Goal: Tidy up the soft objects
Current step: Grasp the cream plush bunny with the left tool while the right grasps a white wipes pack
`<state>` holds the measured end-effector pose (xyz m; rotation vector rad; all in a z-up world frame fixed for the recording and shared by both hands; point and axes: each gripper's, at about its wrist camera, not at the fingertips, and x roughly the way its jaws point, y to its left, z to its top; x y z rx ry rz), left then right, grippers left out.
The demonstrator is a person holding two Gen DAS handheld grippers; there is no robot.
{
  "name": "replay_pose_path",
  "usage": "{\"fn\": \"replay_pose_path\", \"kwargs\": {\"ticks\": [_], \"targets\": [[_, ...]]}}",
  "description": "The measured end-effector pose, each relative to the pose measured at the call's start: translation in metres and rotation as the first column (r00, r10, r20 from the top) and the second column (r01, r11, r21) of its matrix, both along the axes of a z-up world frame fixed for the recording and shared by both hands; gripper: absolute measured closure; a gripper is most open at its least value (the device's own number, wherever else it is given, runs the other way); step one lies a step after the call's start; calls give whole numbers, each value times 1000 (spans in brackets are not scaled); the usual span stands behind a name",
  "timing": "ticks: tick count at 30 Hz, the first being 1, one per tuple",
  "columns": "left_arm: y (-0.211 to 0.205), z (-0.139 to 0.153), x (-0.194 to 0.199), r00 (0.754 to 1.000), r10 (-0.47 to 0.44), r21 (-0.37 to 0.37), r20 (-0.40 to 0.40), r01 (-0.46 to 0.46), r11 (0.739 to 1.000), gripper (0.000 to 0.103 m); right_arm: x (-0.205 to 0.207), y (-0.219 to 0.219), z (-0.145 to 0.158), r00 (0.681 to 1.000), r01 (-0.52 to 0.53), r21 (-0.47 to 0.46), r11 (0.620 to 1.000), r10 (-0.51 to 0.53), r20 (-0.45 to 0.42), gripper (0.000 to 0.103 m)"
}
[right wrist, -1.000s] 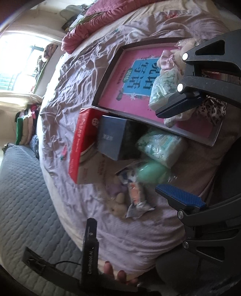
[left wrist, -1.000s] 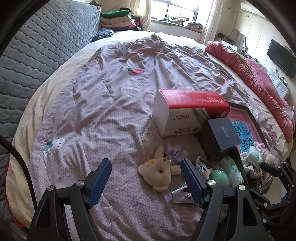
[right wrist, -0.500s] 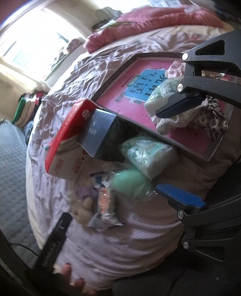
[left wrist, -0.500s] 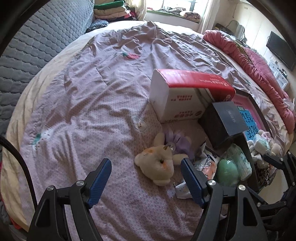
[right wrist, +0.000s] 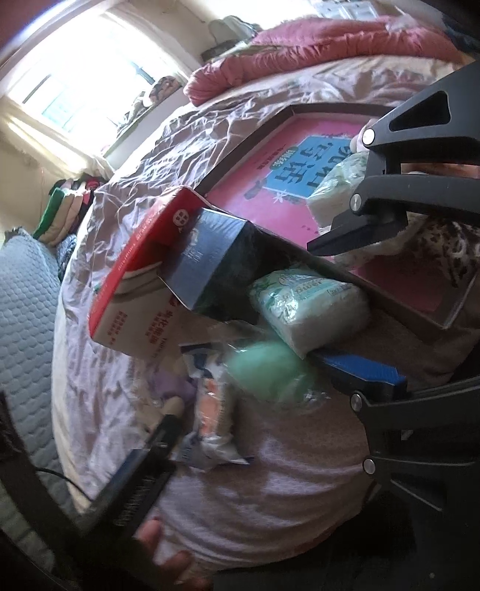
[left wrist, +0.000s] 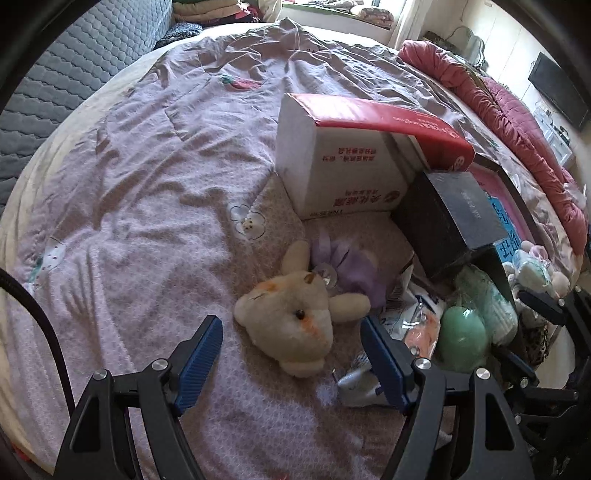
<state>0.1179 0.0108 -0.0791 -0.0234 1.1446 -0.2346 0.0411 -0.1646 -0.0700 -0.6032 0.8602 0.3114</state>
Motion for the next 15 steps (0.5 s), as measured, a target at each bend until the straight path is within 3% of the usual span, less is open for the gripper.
{"fn": "replay_pose_path", "kwargs": {"ticks": [3, 8, 11, 15], "targets": [[-1, -6, 5, 1000, 8, -38, -22, -9, 999, 27, 8, 2, -3, 1000, 2, 21, 1000, -2, -3, 50], [-5, -12, 8, 1000, -1, -16, -25, 1, 1000, 27, 15, 12, -15, 1000, -3, 11, 1000, 3, -20, 51], [-5, -13, 10, 1000, -2, -23, -21, 1, 1000, 27, 18, 15, -24, 1000, -5, -5, 1000, 4, -24, 58], [-1, -14, 12, 1000, 14, -64, -11, -15, 998, 27, 20, 4, -13, 998, 22, 106, 994, -16, -54, 66]]}}
